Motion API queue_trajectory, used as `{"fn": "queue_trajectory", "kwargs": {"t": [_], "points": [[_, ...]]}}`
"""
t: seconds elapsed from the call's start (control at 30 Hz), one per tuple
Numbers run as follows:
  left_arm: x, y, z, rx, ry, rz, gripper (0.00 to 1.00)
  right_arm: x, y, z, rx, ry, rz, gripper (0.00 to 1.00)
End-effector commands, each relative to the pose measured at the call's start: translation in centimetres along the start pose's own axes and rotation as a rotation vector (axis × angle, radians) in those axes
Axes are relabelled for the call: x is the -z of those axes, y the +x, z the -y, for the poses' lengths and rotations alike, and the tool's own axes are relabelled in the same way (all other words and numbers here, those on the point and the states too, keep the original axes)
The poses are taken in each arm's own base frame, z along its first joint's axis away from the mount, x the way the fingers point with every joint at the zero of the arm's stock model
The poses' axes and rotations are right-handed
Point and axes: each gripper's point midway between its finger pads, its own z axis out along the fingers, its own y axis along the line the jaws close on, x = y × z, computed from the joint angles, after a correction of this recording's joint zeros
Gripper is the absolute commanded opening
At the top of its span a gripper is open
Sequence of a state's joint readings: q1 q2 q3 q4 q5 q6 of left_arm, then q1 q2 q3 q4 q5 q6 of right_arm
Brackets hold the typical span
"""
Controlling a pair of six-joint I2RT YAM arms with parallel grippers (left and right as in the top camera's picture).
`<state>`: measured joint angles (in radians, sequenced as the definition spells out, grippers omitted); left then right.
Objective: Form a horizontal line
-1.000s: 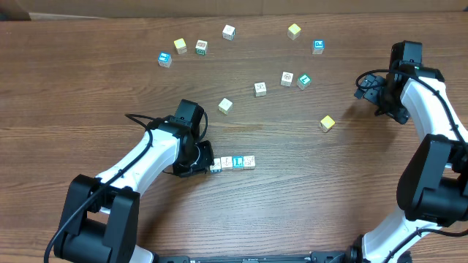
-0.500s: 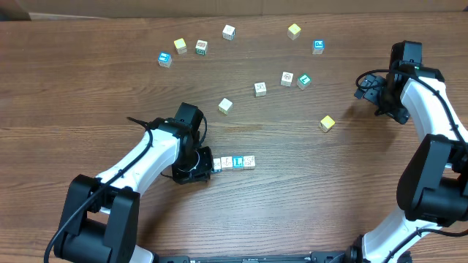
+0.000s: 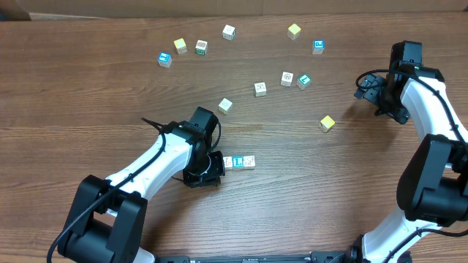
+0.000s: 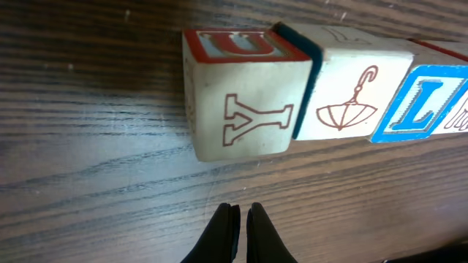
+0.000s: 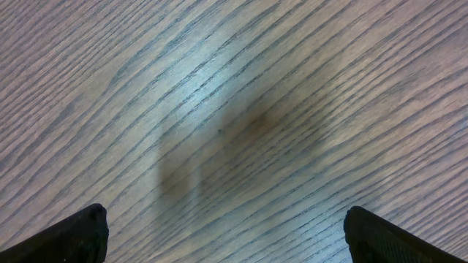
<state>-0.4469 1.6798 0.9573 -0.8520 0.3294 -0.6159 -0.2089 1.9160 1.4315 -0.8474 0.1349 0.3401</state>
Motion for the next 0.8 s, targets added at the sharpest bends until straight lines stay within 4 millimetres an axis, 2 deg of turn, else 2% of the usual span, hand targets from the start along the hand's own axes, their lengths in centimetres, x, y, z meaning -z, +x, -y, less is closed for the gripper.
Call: {"fn": "queue_trajectory", "kwargs": {"t": [0.0, 0.3, 0.53, 0.77], "points": [[0.4, -1.0, 0.5, 0.013, 0.000, 0.039, 0.04, 1.3, -1.2, -0.3, -0.004, -0.016, 0.044, 1.00], [0.5, -2.5, 1.6, -0.011, 0.041, 0.102, 0.04, 1.3, -1.2, -0.3, -0.004, -0.016, 0.044, 1.00], [0.5, -2.3, 1.5, -0.009, 0.037, 0.094, 0.04, 1.3, -1.2, -0.3, -0.004, -0.016, 0.044, 1.00], [0.4, -1.2, 0.7, 0.009, 0.005, 0.051, 0.04, 1.3, -1.2, -0.3, -0.004, -0.016, 0.044, 1.00]]}}
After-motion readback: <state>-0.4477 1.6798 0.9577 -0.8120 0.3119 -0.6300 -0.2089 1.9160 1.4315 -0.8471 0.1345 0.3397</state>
